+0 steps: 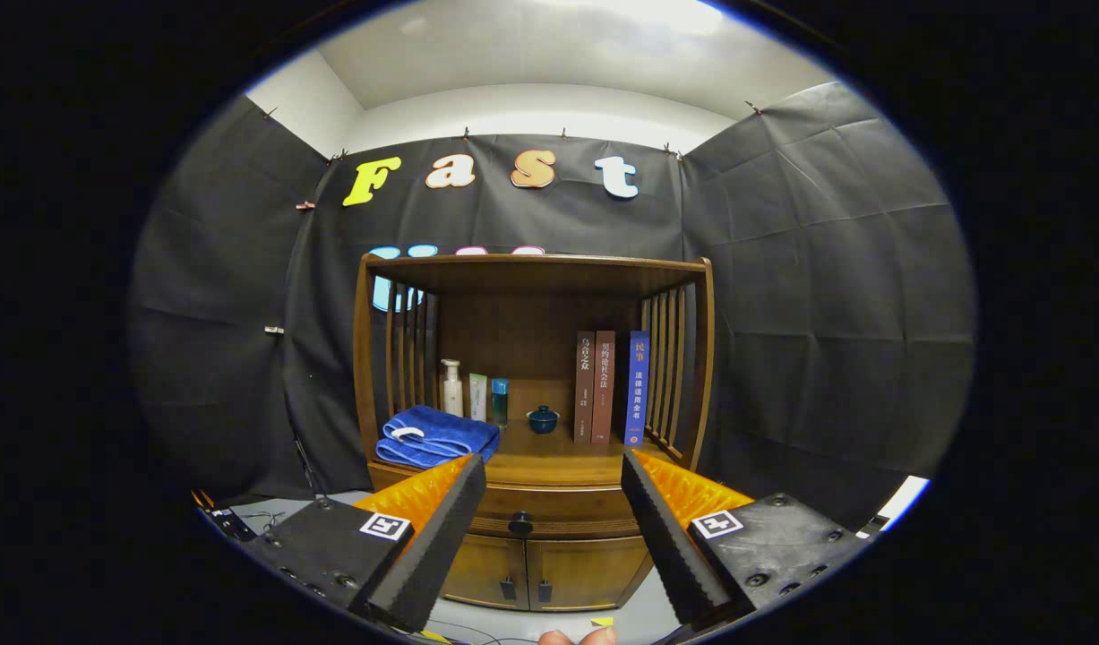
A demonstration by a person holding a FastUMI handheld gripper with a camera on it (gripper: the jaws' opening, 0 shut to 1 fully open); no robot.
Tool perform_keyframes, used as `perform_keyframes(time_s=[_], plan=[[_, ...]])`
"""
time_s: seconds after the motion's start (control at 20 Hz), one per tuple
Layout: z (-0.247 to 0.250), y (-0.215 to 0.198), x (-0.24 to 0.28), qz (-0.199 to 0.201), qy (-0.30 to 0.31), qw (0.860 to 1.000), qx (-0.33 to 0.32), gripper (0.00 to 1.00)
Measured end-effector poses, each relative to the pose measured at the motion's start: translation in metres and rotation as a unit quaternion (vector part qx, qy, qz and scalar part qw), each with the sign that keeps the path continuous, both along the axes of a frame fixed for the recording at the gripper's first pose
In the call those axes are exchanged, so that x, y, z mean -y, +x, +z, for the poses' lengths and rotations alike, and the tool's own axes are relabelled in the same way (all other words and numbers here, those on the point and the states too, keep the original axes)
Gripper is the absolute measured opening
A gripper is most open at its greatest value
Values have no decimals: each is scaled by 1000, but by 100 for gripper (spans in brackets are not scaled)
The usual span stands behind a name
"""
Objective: Pull open the drawer, take out the items inside it, and place them on the countertop above the cabinet.
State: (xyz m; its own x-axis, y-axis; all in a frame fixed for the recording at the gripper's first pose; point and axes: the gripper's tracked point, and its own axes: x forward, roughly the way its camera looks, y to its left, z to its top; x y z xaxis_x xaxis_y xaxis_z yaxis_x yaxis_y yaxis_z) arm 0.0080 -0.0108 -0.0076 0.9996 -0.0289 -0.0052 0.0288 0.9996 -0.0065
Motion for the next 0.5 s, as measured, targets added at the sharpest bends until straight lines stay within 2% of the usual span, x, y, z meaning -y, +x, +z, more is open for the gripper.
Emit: perform_keyframes(time_s=[0.5], plan=[[-35, 58, -9, -4, -18, 1000, 12, 98]])
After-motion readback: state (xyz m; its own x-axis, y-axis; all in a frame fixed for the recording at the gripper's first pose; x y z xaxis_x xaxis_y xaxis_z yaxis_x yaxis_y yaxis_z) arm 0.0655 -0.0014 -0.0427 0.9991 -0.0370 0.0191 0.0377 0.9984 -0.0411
